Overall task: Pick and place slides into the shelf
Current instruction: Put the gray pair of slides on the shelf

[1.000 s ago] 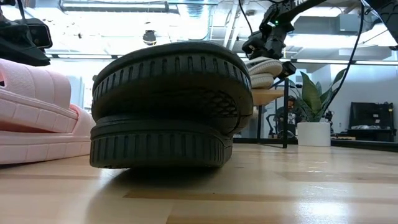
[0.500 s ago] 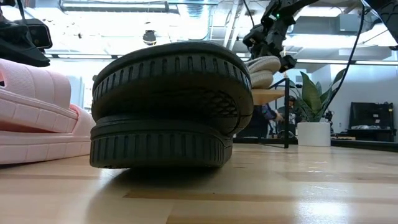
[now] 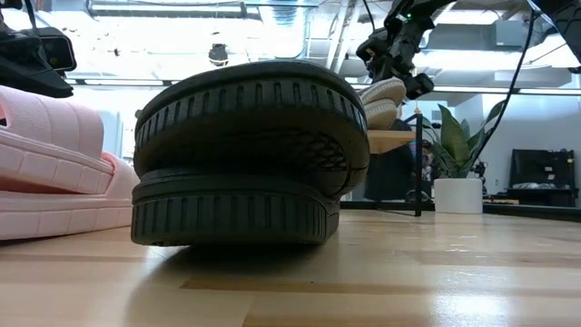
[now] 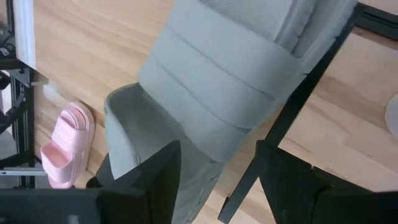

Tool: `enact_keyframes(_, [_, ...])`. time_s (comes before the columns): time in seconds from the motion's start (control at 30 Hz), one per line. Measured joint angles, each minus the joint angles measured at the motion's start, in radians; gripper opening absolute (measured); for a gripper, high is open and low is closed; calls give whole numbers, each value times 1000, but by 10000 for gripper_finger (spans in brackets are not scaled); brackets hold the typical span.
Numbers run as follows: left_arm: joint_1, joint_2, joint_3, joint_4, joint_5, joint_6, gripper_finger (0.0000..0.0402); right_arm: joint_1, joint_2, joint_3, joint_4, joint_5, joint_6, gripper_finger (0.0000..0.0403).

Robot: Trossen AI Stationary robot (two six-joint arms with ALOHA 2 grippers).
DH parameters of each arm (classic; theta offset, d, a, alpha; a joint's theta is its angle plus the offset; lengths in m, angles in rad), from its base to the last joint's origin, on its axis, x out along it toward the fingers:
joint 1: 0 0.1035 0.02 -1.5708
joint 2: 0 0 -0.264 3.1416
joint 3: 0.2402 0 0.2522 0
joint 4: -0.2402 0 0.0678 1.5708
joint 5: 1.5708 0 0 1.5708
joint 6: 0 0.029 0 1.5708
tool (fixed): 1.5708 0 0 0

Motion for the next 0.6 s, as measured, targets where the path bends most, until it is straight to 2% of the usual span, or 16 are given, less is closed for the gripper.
enact_keyframes(0.3, [0, 0, 0, 0, 0, 0, 0, -43, 0, 0, 0, 18, 8, 165])
enact_keyframes(0.47, [0, 0, 0, 0, -1, 0, 0, -53, 0, 0, 1, 81, 8, 123])
enact_keyframes(0.6, [0, 0, 0, 0, -8, 0, 0, -56, 0, 0, 8, 94, 3, 79])
